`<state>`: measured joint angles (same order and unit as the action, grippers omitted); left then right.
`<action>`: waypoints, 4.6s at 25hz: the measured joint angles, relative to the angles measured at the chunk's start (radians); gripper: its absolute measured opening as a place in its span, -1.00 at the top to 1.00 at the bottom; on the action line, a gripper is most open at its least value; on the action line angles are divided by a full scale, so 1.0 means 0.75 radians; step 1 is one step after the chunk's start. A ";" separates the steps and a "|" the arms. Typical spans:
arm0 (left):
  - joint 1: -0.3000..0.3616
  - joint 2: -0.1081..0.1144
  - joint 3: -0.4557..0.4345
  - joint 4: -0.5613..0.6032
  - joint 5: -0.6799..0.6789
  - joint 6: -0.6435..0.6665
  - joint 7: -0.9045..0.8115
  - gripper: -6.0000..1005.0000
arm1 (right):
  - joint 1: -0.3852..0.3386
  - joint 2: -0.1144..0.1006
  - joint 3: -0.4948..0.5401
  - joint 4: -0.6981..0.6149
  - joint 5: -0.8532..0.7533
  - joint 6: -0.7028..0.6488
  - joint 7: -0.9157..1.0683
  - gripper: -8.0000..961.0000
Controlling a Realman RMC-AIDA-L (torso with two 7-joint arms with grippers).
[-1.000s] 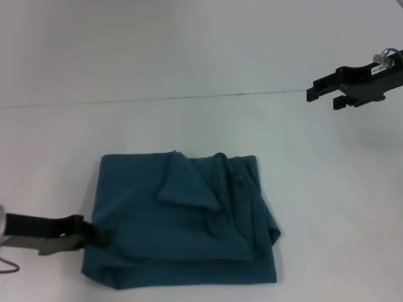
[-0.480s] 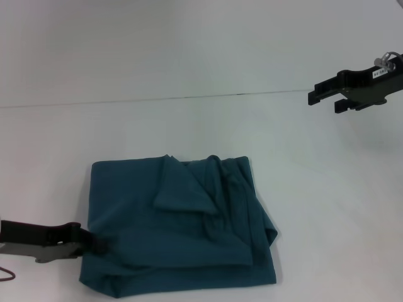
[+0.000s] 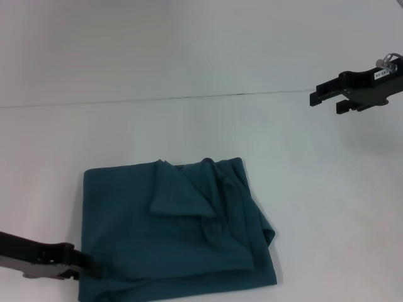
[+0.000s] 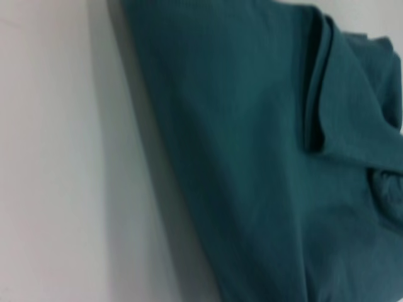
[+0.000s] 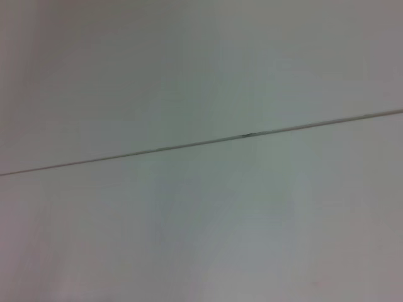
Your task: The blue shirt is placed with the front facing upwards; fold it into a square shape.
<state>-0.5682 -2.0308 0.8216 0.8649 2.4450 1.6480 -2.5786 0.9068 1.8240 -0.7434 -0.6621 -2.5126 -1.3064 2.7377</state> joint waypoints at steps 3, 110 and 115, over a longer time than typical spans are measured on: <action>-0.005 0.002 -0.003 0.026 0.030 0.011 -0.011 0.53 | 0.005 0.000 0.001 -0.002 0.000 0.002 -0.001 -0.54; 0.044 0.000 -0.457 -0.104 -0.358 -0.078 0.227 -0.84 | 0.169 0.355 -0.494 0.263 0.200 0.379 -0.180 0.89; 0.049 0.000 -0.460 -0.106 -0.358 -0.080 0.227 -0.83 | 0.162 0.356 -0.494 0.254 0.204 0.359 -0.190 0.95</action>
<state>-0.5315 -2.0310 0.4769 0.7853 2.1766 1.5882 -2.4083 1.0280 2.0908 -1.1136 -0.4713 -2.3599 -1.0371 2.5951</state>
